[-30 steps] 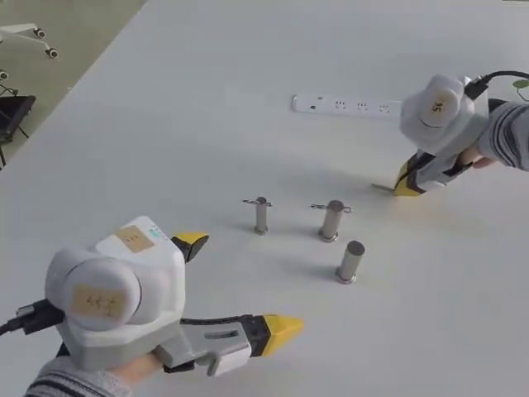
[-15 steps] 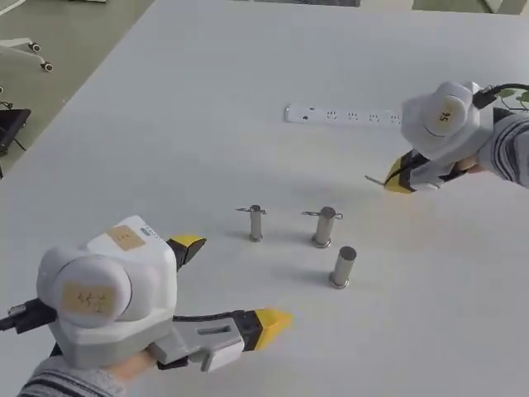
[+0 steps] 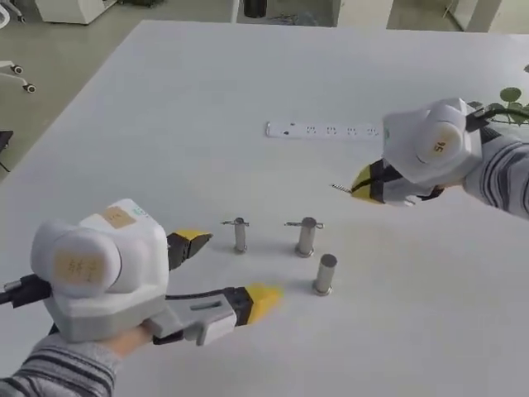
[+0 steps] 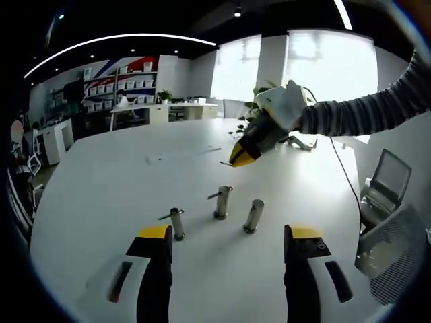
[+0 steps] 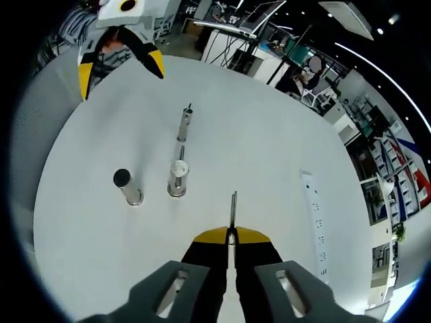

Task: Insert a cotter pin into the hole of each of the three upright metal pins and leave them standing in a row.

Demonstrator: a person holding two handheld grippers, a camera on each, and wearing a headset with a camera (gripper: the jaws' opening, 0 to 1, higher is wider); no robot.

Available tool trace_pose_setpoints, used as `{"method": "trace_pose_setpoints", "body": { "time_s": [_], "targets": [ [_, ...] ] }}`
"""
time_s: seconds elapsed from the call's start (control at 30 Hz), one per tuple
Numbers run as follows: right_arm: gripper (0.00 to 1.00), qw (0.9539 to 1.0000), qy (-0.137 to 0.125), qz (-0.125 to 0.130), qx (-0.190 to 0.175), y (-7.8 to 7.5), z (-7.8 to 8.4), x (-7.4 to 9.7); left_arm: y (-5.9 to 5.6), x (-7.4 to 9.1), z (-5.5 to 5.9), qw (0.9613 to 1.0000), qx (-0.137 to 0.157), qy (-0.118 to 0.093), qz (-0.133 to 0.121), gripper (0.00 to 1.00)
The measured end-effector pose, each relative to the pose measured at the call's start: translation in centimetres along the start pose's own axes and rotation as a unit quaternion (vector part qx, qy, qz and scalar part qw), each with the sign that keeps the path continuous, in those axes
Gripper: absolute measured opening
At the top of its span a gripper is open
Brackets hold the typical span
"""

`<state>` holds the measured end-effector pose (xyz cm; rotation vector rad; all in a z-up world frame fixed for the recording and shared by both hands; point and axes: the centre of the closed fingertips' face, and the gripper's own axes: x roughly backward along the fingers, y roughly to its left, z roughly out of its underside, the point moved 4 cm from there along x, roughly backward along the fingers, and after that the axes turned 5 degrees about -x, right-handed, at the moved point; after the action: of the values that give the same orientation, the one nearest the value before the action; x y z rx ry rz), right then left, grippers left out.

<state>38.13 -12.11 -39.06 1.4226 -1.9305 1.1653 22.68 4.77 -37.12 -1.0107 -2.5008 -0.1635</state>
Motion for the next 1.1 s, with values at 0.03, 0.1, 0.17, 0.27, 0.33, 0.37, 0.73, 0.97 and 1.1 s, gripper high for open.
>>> {"method": "trace_pose_setpoints", "body": {
  "time_s": [0.03, 0.1, 0.17, 0.27, 0.33, 0.37, 0.73, 0.97, 1.1],
  "targets": [
    [0.00, 1.0000, -0.006, 0.005, 0.006, 0.4, -0.5, 0.3, 0.1, -0.2, -0.2, 1.0000, 0.006, -0.003, 0.002, 0.64],
    [0.00, 0.9998, -0.013, 0.004, 0.012, 1.3, -1.3, 0.7, 0.0, -0.4, -0.6, 0.9999, 0.013, -0.005, 0.009, 0.59],
    [0.00, 0.9995, -0.025, 0.007, 0.021, 2.1, -2.2, 1.2, 0.1, -0.8, -1.0, 0.9996, 0.021, -0.010, 0.013, 0.57],
    [0.00, 0.9986, -0.035, 0.007, 0.039, 3.3, -3.4, 1.7, 0.0, -1.1, -1.7, 0.9991, 0.035, -0.013, 0.020, 0.51],
    [0.00, 0.9980, -0.041, 0.004, 0.048, 3.9, -4.0, 1.9, 0.0, -1.4, -2.2, 0.9986, 0.044, -0.017, 0.023, 0.48],
    [0.00, 0.9975, -0.047, 0.004, 0.052, 3.8, -4.1, 2.0, 0.1, -1.5, -2.4, 0.9982, 0.053, -0.015, 0.023, 0.47],
    [0.00, 0.9920, -0.080, -0.007, 0.097, 6.5, -7.1, 2.9, 0.3, -2.2, -3.8, 0.9867, 0.153, -0.032, 0.044, 0.34],
    [0.00, 0.9884, -0.097, -0.019, 0.115, 7.8, -8.5, 3.2, -0.2, -2.5, -4.0, 0.9800, 0.186, -0.037, 0.059, 0.28],
    [0.00, 0.9873, -0.101, -0.020, 0.121, 8.2, -8.8, 3.2, -0.6, -2.6, -4.3, 0.9753, 0.204, -0.045, 0.071, 0.20]
  ]
}}
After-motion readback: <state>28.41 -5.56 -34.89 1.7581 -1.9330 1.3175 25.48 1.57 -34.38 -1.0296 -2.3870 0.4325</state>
